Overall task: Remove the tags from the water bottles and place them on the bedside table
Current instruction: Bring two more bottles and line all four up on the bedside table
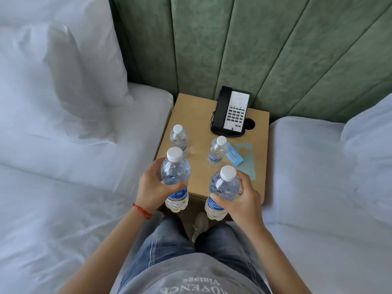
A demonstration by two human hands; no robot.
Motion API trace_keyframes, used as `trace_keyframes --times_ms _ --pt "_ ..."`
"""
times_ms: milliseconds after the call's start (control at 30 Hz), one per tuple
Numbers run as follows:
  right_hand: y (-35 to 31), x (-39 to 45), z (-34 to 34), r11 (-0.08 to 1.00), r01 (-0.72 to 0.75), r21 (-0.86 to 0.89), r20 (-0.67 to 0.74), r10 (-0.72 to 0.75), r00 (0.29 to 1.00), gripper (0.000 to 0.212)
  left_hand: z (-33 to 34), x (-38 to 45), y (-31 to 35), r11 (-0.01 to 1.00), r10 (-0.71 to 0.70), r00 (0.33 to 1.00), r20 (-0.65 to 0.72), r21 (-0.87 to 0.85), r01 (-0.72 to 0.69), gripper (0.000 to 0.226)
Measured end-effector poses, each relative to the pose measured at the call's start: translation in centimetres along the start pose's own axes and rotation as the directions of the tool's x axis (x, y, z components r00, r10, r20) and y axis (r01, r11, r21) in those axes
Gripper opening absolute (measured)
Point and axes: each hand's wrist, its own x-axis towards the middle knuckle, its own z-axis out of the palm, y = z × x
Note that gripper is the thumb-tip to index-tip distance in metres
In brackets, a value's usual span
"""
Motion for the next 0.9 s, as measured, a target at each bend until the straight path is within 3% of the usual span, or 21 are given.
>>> trace_keyframes --times_ms 233,433,900 --pt "2.8 3.9 1.8 0.991 -0.135 0.023 -0.023 0.135 0.991 0.07 2.7 4.4 -2.9 0.981 -0.086 0.996 -0.036 0.173 0.091 0.062" --pt "4.5 6.1 4.0 0.967 -0.25 0.052 -0.024 0.251 0.968 0.068 3.4 8.0 -5.8 0.964 -0.164 0.986 0.041 0.217 0.152 0.069" --pt "8.0 7.7 8.8 0.922 -0.373 0.107 -0.145 0.385 0.911 0.066 4.1 12.1 -10.5 0.948 -0.283 0.944 0.169 0.196 0.249 0.076"
